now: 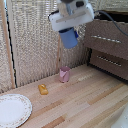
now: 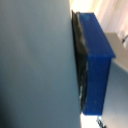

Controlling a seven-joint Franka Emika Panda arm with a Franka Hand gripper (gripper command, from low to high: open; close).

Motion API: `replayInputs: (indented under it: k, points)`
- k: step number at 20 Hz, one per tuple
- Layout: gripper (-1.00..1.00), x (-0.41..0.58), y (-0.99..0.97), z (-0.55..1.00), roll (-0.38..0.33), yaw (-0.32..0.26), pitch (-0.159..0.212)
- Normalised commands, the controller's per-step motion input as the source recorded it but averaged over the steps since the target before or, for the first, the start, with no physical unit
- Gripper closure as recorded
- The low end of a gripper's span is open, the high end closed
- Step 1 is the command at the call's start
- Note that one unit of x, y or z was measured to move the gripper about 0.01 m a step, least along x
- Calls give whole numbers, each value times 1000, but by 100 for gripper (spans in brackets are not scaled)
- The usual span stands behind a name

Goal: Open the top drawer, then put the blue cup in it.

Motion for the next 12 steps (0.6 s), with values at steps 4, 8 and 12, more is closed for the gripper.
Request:
replayInputs:
  k: [4, 8, 12]
  points:
    - [100, 21, -668, 996, 59, -166, 87]
    - [100, 1, -747, 1000, 64, -130, 49]
    - [100, 62, -762, 809, 119, -68, -36]
